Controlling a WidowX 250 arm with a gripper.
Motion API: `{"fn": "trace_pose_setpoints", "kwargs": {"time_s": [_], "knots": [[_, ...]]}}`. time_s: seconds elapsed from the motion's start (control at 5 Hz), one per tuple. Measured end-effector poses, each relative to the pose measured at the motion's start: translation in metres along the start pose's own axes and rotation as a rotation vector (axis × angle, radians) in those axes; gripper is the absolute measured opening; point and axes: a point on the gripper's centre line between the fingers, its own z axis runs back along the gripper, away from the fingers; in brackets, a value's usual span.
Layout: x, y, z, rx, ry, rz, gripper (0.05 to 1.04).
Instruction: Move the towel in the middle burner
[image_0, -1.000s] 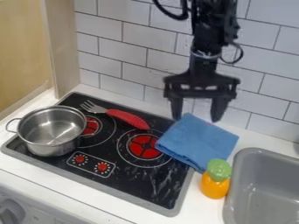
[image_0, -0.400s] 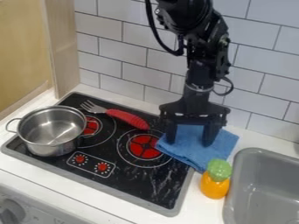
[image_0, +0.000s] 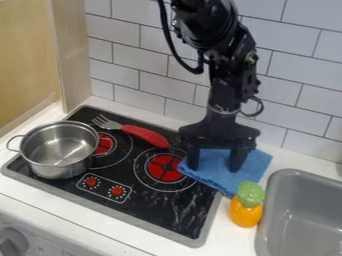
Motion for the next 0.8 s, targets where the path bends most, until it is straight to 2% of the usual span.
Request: {"fn": "trace_pose_setpoints", "kwargs": {"time_s": [0.2,0.4,0.8], "knots": [[-0.002,0.012,0.001,0.033,-0.02,0.019,0.999],[-0.008,0.033,0.002,0.069,-0.019,0.059,0.999],[-0.017,0.063,0.007,0.096,-0.018,0.117,0.999]]}}
